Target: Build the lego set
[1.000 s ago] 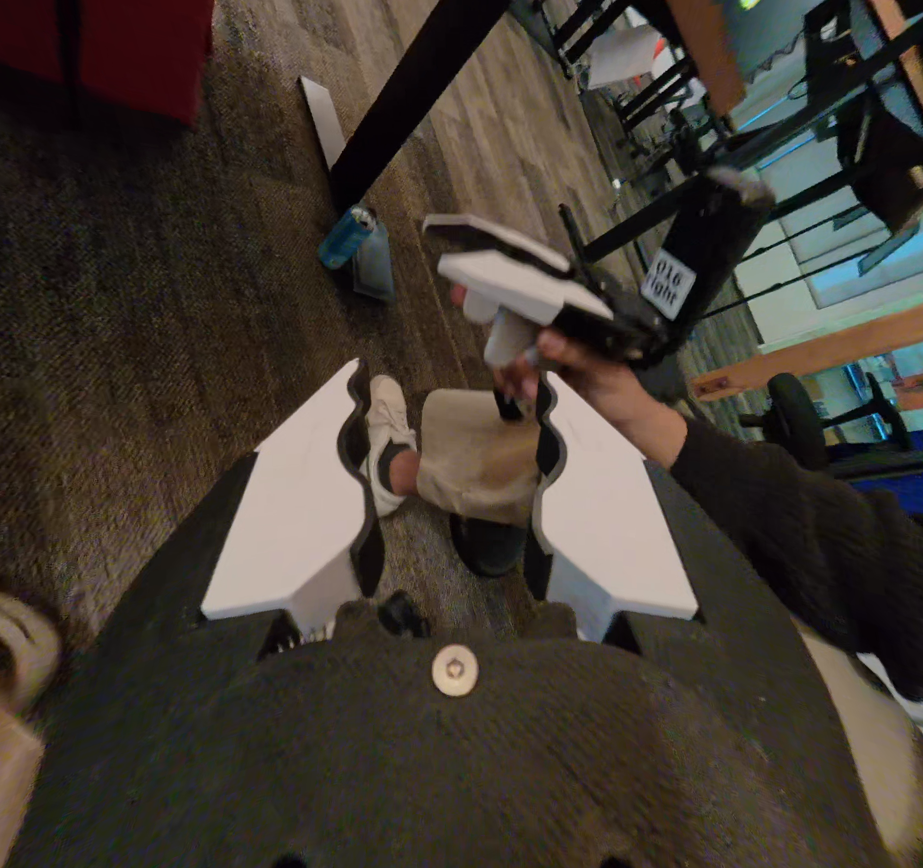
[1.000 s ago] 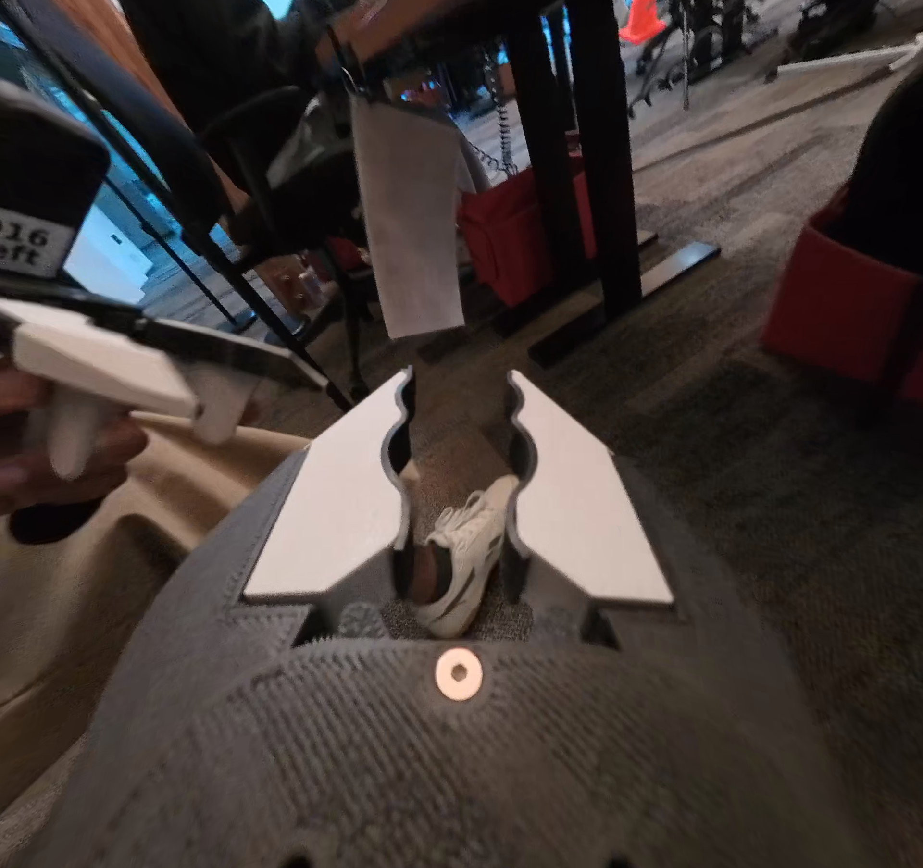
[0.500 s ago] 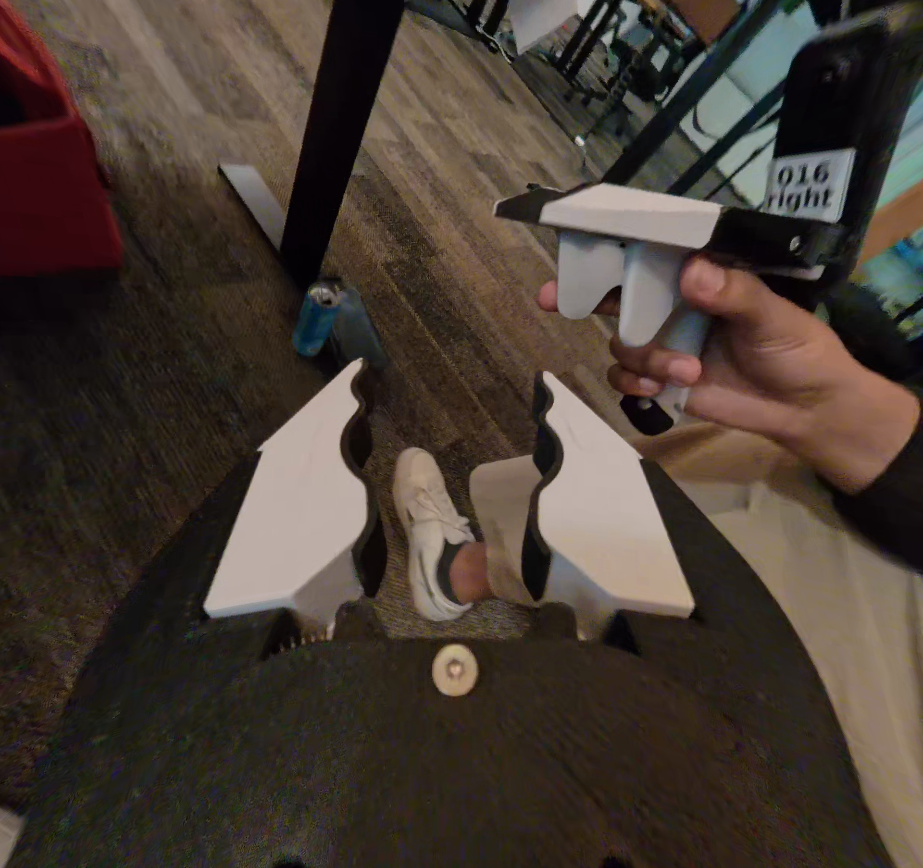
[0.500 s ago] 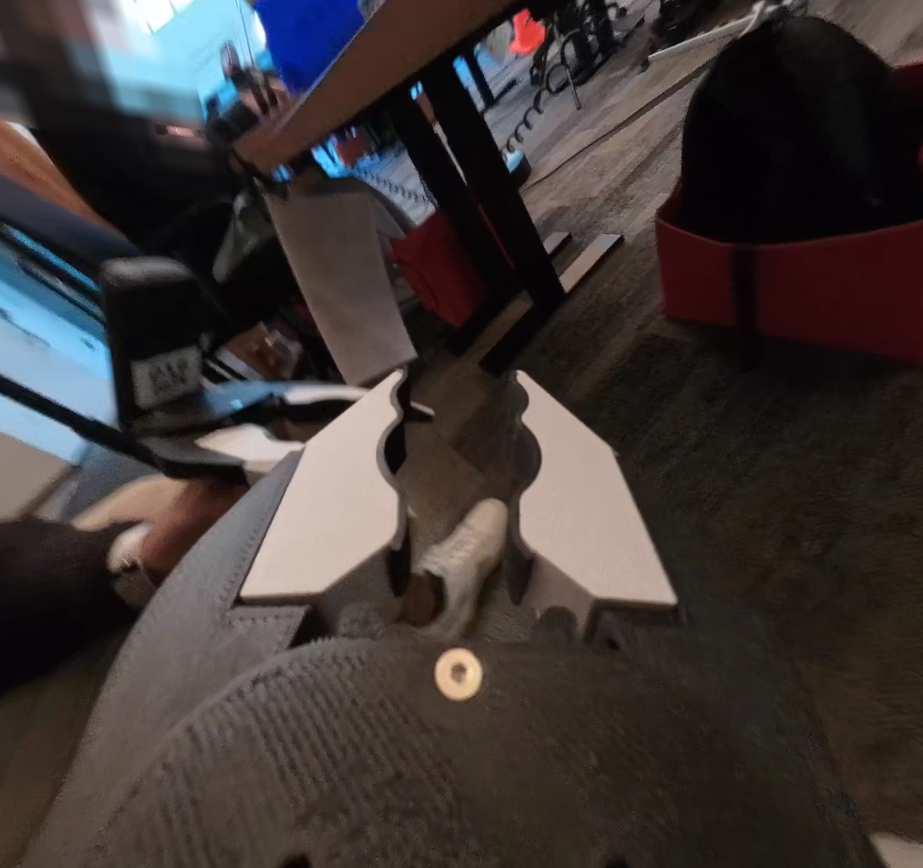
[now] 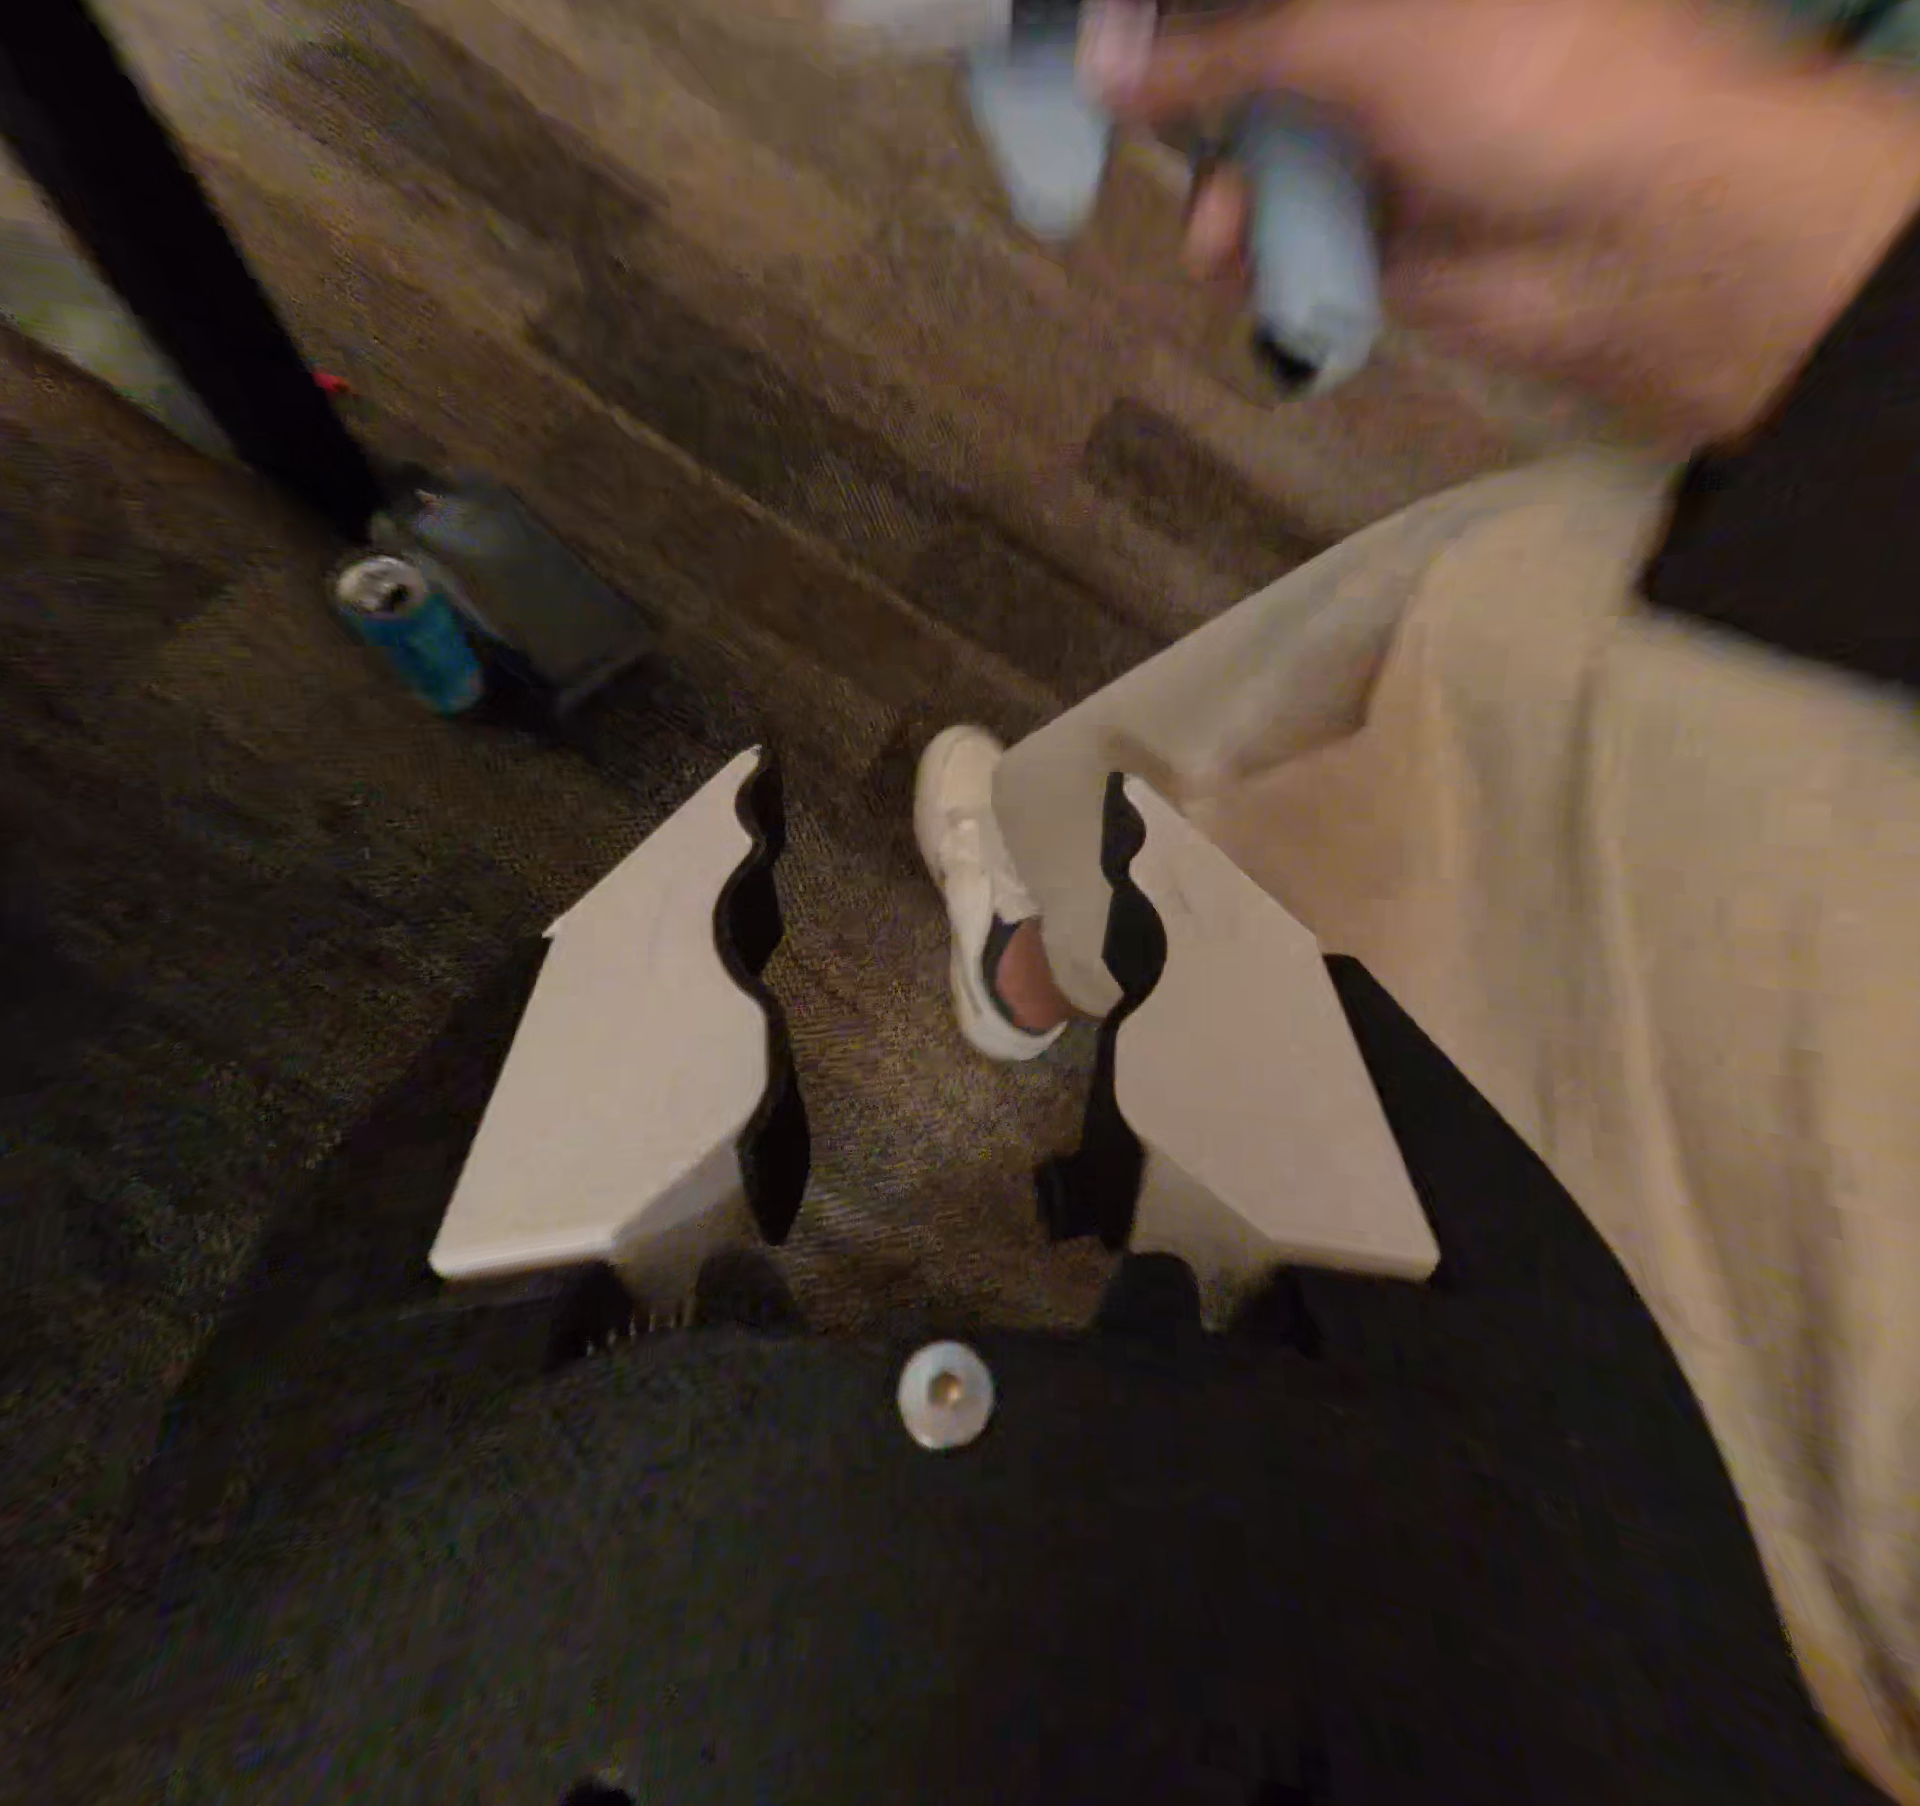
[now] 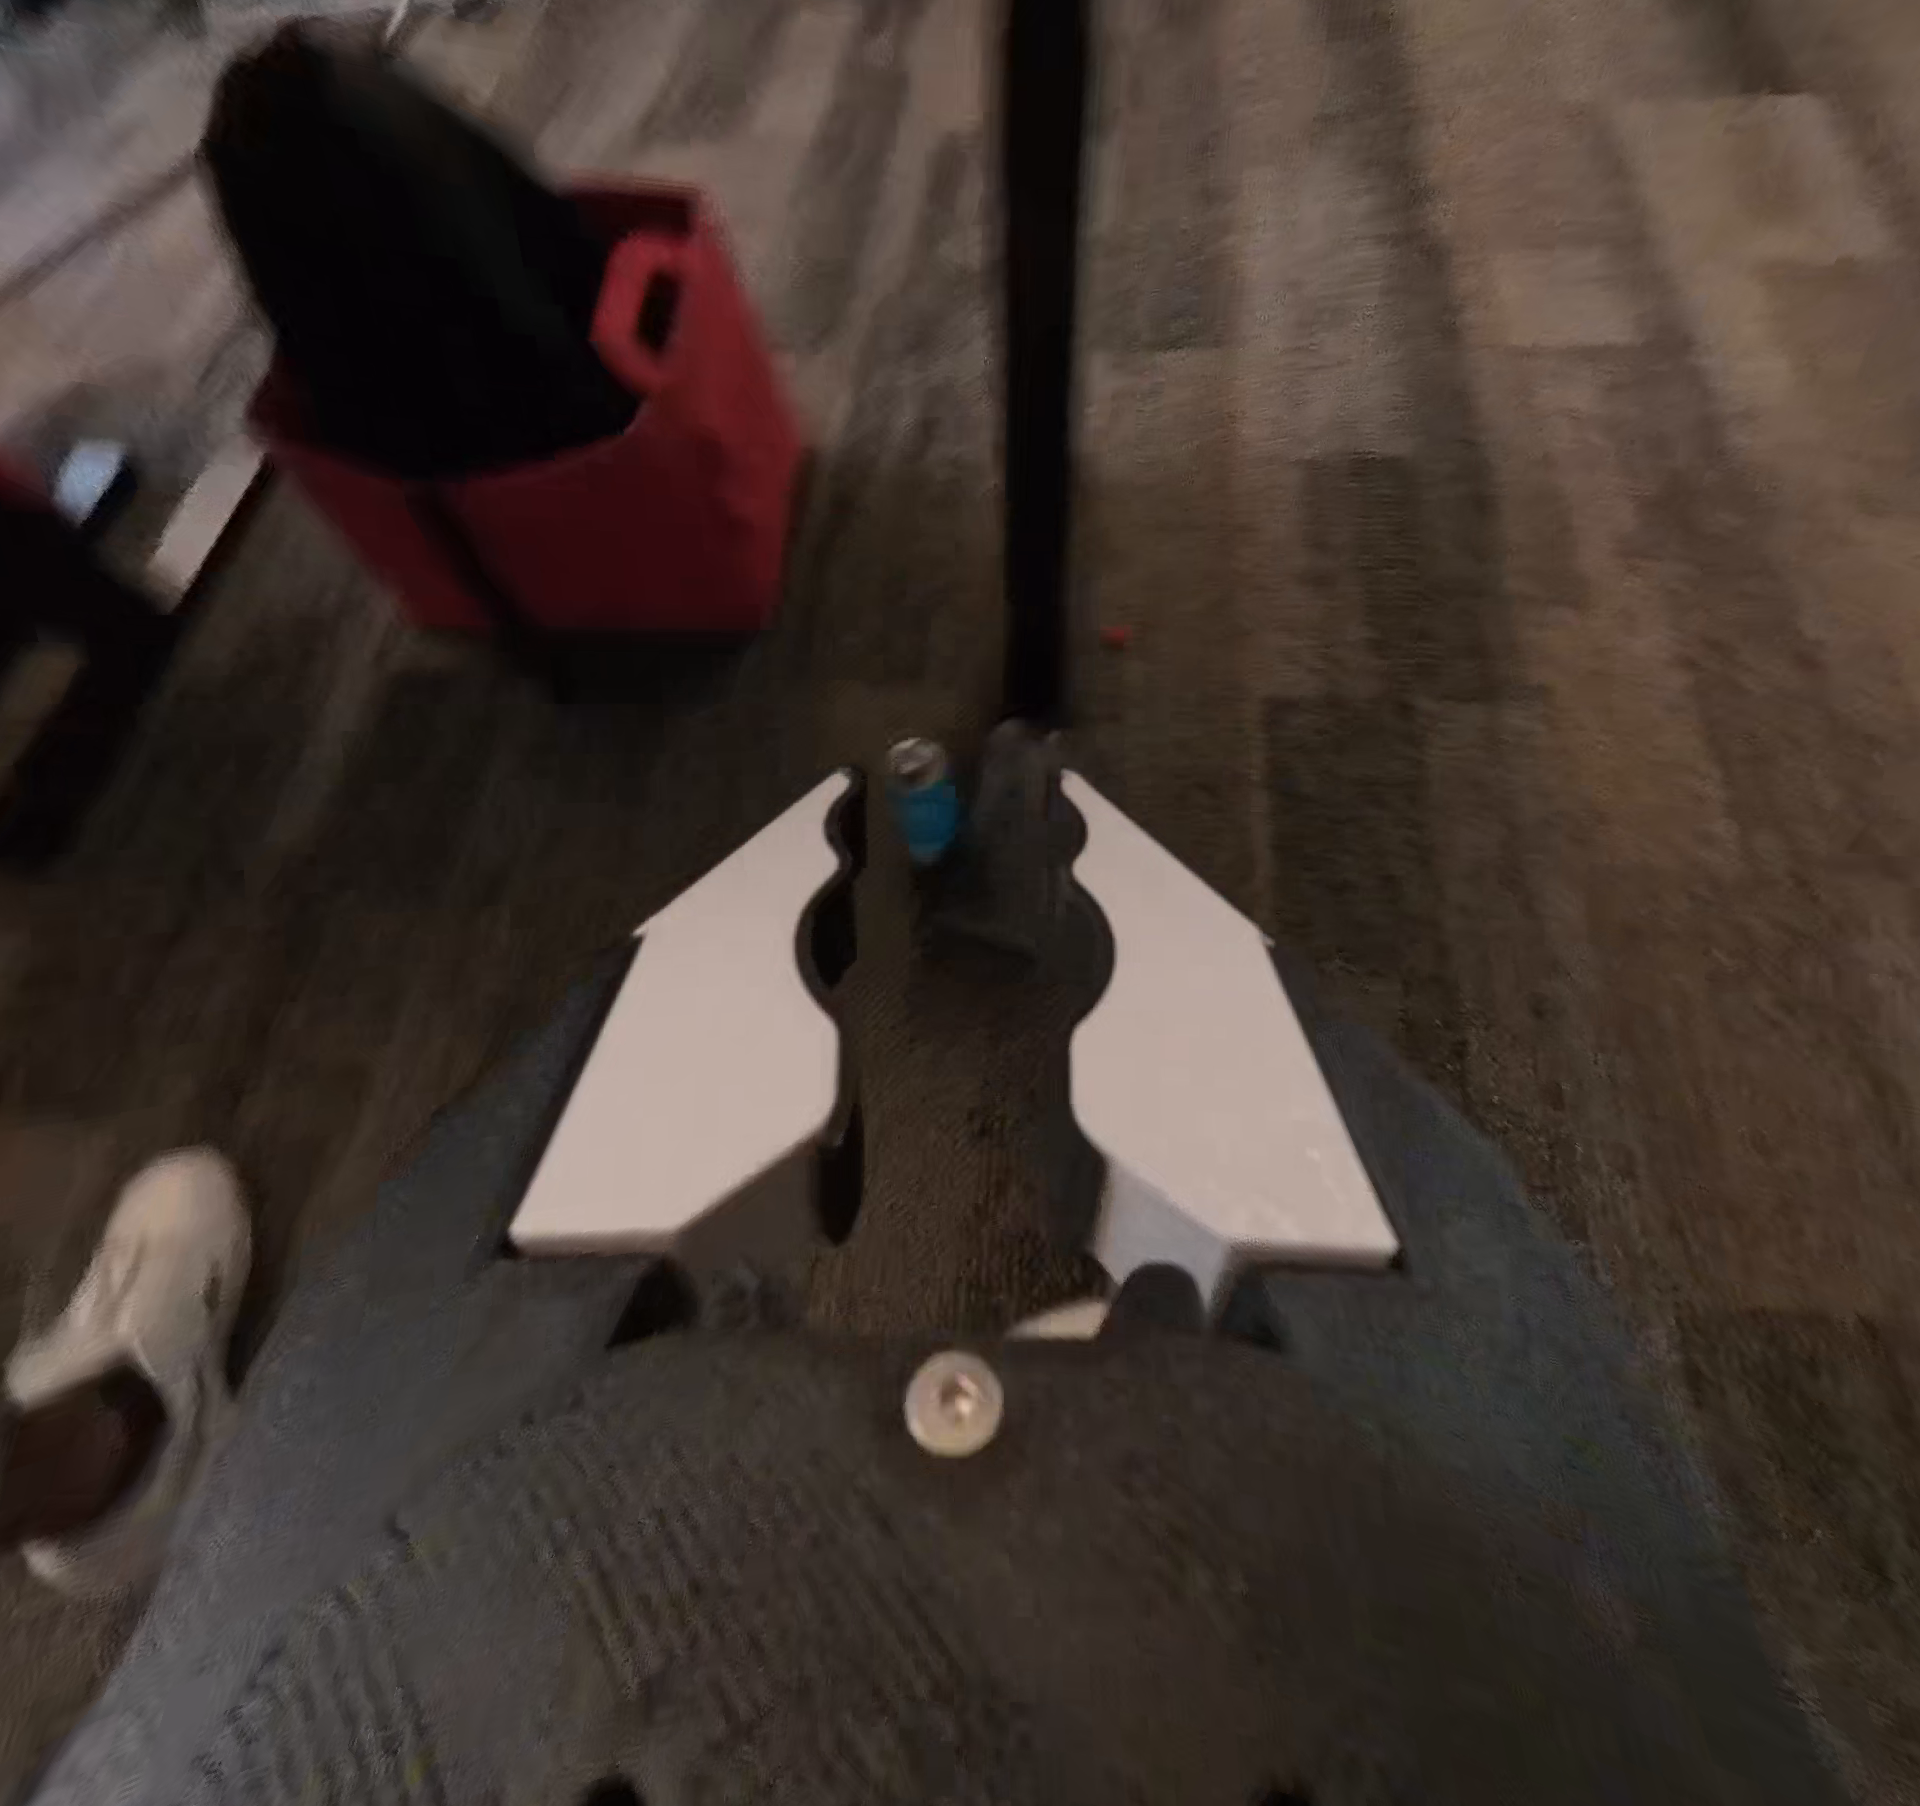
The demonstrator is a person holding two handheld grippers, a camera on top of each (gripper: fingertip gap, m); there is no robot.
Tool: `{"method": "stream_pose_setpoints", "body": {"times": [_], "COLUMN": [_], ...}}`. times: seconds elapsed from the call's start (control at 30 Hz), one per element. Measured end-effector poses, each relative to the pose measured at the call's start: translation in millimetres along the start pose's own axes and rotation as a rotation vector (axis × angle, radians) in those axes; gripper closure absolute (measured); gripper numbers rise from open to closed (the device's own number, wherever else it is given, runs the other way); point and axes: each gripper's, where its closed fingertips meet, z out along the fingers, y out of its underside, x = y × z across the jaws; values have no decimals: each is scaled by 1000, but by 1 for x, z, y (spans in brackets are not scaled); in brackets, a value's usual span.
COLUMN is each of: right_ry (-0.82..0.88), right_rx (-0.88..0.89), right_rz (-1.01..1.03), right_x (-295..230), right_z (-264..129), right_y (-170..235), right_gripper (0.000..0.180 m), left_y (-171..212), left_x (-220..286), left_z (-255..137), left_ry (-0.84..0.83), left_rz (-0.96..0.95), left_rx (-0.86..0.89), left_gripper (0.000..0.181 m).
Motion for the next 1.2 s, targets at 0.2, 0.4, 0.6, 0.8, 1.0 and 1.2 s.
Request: {"method": "stream_pose_setpoints", "body": {"times": [0.2, 0.4, 0.6, 0.8, 1.0, 1.2], "right_ry": [-96, -199, -166, -215, -257, -214], "right_rx": [-40, -115, -148, -166, -66, -75], "right_rz": [347, 316, 269, 269, 395, 351], "right_x": [137, 186, 236, 259, 301, 325], "right_z": [63, 148, 213, 254, 265, 267], "right_y": [44, 104, 168, 211, 216, 245], "right_gripper": [128, 133, 136, 138, 134, 139], "left_y": [47, 80, 34, -7, -72, -61], "left_x": [-47, -132, -273, -369, -450, -516], "left_z": [205, 382, 533, 610, 655, 647], "left_ry": [-144, -29, -313, -538, -468, -518], "left_rz": [274, -261, -211, -82, -369, -486], "left_rx": [-260, -331, -313, -354, -190, -543], "left_gripper": [148, 137, 129, 130, 158, 132]}}
